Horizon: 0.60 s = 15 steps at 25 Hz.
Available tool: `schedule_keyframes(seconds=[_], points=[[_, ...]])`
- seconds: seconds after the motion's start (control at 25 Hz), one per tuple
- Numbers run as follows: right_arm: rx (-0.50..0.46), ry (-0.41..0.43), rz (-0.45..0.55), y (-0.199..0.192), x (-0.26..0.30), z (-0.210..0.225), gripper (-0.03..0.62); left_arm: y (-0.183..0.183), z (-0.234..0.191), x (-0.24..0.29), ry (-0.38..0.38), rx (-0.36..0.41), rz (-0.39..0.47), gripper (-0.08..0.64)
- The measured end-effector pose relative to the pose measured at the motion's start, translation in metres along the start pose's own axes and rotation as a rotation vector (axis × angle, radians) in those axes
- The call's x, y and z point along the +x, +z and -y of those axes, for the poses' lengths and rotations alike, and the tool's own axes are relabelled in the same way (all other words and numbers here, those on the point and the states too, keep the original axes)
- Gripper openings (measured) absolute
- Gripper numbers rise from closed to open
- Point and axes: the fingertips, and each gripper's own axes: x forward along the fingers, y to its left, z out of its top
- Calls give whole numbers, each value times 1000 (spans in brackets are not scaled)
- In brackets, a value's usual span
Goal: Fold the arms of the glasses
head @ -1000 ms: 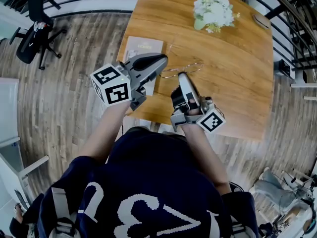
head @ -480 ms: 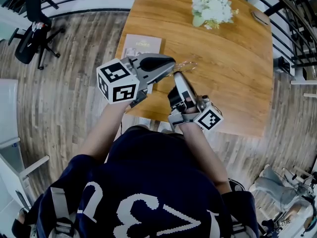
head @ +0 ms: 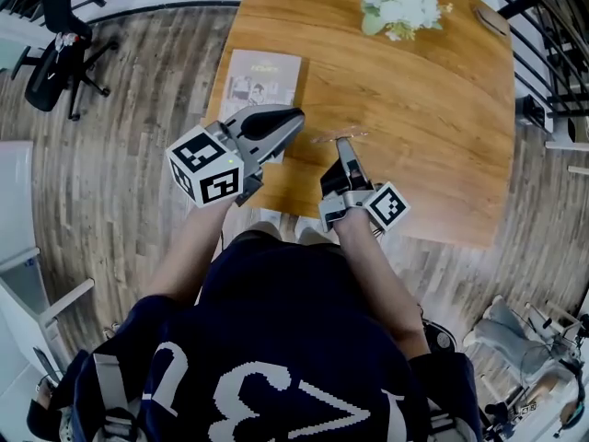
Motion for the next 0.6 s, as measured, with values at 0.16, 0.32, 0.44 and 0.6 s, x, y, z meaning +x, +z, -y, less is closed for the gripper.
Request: schedule_keyframes(seconds=[0.16,0.32,0.44,0.6], points=[[137,-161,30,-9,-13,55,28,-21,-2,-7,23,-29,-22,26],[204,-269,38,-17,-20,85,28,-34,0,-11,37,-40,-45,26],[246,-283,41,-21,-15,96,29,-40,0,-15,50,-39,-57,26],[278,-257,42,-21,-2,96,31,-42,-1,-22,72,-42,-57,26]])
